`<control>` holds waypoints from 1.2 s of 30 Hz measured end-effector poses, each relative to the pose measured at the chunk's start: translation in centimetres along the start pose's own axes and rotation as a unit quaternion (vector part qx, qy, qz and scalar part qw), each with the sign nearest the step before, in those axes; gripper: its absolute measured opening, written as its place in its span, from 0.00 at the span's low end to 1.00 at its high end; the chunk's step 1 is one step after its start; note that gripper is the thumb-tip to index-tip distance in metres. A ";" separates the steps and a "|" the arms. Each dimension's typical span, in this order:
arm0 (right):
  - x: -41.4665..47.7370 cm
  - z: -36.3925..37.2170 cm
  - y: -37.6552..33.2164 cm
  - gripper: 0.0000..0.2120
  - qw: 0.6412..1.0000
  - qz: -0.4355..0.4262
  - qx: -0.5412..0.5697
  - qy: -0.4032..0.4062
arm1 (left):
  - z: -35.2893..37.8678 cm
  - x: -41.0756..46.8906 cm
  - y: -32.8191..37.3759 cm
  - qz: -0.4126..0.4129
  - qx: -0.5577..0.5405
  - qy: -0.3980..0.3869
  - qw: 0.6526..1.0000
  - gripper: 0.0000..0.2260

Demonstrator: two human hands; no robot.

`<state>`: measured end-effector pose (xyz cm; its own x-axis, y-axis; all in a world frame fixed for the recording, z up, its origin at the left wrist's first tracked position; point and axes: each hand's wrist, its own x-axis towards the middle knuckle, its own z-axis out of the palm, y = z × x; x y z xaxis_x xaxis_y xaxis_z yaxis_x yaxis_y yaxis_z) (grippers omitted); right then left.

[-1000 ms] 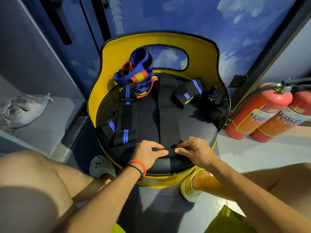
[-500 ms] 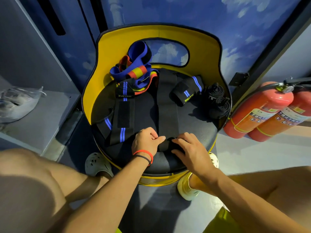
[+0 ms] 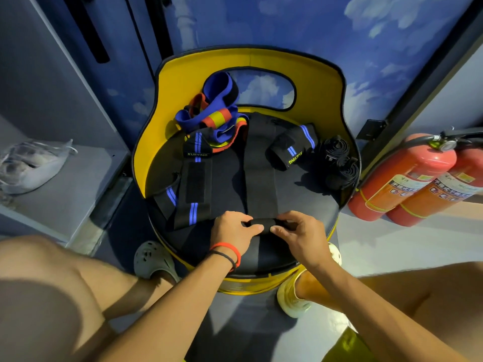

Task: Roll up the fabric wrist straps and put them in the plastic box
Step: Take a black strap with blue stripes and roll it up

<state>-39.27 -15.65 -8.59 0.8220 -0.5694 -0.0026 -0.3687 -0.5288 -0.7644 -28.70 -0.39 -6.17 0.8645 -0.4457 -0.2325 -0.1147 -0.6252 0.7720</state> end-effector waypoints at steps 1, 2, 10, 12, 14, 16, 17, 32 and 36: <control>-0.1 0.0 0.0 0.12 1.000 0.018 0.007 -0.006 | 0.0 -0.2 -0.2 -0.006 0.003 0.002 1.000 0.14; -0.3 0.0 0.0 0.12 0.999 0.034 0.016 -0.016 | 0.0 -0.6 -0.5 -0.011 0.002 0.006 1.000 0.14; -1.4 -0.5 -0.7 0.12 0.997 0.037 0.034 -0.062 | -0.5 -1.7 -1.2 -0.056 -0.031 0.012 0.998 0.10; -1.2 -0.1 -1.0 0.14 0.998 0.036 0.027 -0.043 | -0.3 -1.1 -1.1 -0.071 -0.043 0.025 0.996 0.10; -1.3 0.5 -1.1 0.15 1.000 0.001 -0.010 -0.004 | 0.0 -0.6 -1.1 -0.084 -0.052 0.038 0.994 0.12; -1.6 0.8 -1.1 0.13 0.999 -0.041 -0.026 0.024 | 0.3 0.0 -1.1 -0.094 -0.059 0.048 0.993 0.14; -1.7 0.8 -0.9 0.13 0.998 -0.054 -0.029 0.021 | 0.3 0.4 -1.2 -0.095 -0.060 0.053 0.992 0.15; 2.2 -0.1 -1.7 0.22 0.996 0.062 0.010 -0.060 | 0.1 0.9 -0.5 -0.010 -0.009 0.090 0.996 0.15; 2.9 -0.4 -2.5 0.20 0.990 0.111 0.025 -0.081 | -0.4 0.9 -0.2 -0.049 -0.047 0.054 0.996 0.20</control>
<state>-36.09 -16.24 -6.41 0.7837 -0.5572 -0.2744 -0.5292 -0.3679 -0.7646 -27.72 -0.38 -6.32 0.9174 -0.3114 -0.2479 0.0138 -0.5976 0.8017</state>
